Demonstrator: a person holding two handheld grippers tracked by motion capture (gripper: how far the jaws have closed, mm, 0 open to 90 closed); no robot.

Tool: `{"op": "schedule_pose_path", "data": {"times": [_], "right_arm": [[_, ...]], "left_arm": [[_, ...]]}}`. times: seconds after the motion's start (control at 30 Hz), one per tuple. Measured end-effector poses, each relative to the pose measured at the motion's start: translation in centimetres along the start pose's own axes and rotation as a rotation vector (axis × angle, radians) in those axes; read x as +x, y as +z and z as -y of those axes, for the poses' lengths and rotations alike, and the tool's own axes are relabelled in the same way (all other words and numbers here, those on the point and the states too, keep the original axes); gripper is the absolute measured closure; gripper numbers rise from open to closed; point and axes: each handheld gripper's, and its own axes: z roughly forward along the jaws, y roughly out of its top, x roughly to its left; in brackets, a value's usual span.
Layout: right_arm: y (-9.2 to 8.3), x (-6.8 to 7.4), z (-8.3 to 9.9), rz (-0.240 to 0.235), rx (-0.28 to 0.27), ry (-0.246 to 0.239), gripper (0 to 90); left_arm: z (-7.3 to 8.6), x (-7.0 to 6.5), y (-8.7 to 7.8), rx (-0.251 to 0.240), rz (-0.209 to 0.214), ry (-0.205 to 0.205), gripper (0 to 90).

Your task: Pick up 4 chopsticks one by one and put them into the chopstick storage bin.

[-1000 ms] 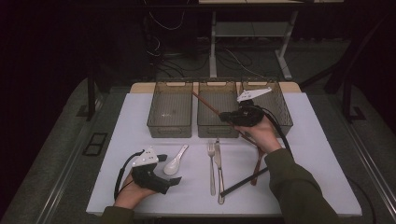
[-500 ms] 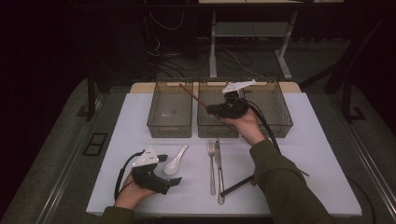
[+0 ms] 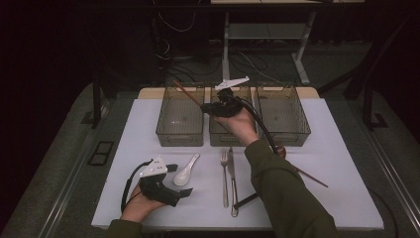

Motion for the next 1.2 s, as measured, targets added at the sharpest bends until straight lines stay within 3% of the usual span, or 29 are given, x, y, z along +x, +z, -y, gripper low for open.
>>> {"op": "schedule_pose_path", "data": {"times": [0.43, 0.83, 1.2], "right_arm": [[4.7, 1.5, -2.2, 0.003, -0.012, 0.013, 83.9], [8.2, 2.0, -3.5, 0.014, 0.015, 0.031, 83.9], [10.6, 1.7, -2.9, 0.04, 0.084, 0.047, 83.9]], "left_arm": [[0.0, 0.0, -0.1, -0.009, 0.013, -0.003, 0.0], [-0.1, 0.1, -0.3, -0.018, 0.017, 0.001, 0.0], [0.0, 0.1, -0.3, -0.022, 0.022, -0.006, 0.0]]}}
